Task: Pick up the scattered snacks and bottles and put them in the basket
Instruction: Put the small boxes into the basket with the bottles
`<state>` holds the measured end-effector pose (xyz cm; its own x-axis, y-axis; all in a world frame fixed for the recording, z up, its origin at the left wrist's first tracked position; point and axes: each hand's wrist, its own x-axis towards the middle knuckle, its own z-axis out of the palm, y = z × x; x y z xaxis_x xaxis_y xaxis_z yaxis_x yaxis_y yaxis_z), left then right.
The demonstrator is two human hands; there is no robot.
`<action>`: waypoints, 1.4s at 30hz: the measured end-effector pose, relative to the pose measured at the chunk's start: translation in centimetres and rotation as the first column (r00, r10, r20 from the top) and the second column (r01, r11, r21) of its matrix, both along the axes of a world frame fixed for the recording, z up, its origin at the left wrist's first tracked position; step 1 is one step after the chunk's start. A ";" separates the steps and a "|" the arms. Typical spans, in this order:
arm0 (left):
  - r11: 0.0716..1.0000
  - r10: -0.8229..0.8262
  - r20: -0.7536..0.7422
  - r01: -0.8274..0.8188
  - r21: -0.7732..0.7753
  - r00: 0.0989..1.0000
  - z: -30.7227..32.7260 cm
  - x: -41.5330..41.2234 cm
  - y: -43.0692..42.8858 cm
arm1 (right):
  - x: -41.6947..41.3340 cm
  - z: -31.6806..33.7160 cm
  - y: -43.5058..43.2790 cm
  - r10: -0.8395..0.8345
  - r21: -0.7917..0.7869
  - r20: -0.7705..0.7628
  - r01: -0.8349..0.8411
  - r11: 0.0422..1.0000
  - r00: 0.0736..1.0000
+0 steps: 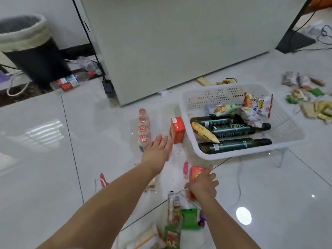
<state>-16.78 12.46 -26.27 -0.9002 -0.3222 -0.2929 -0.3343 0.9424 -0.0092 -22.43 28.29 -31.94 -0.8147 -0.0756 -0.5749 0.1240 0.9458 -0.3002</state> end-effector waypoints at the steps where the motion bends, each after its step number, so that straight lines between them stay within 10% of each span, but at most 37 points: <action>1: 1.000 -0.011 -0.017 0.011 -0.005 1.000 0.0 -0.1 -0.2 | 0.3 -0.2 -0.1 -0.018 0.020 -0.011 0.018 1.000 1.000; 17: 0.974 0.181 -0.034 -0.174 0.147 0.983 -0.4 0.8 0.1 | 2.9 -0.6 0.8 -0.014 -0.004 -0.179 0.013 1.000 0.984; 25: 0.353 0.812 0.052 -0.561 0.749 0.581 3.9 0.9 -0.7 | 3.2 1.4 5.5 -0.070 -0.338 -0.671 -0.221 0.915 0.738; 33: 0.111 0.907 -0.009 -0.218 0.970 0.421 9.7 -5.1 2.3 | -6.1 8.9 6.1 -0.086 -0.299 -0.667 -0.159 0.941 0.740; 42: 0.100 0.860 0.065 -0.291 0.952 0.506 7.2 -11.1 5.0 | -12.5 8.5 5.9 -0.080 -0.208 -0.518 -0.035 0.977 0.852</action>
<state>-27.86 17.50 -19.05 -0.5995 -0.6600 -0.4528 -0.4508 -0.1890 0.8724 -34.92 34.19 -23.48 -0.9918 -0.1214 -0.0395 -0.0845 0.8559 -0.5102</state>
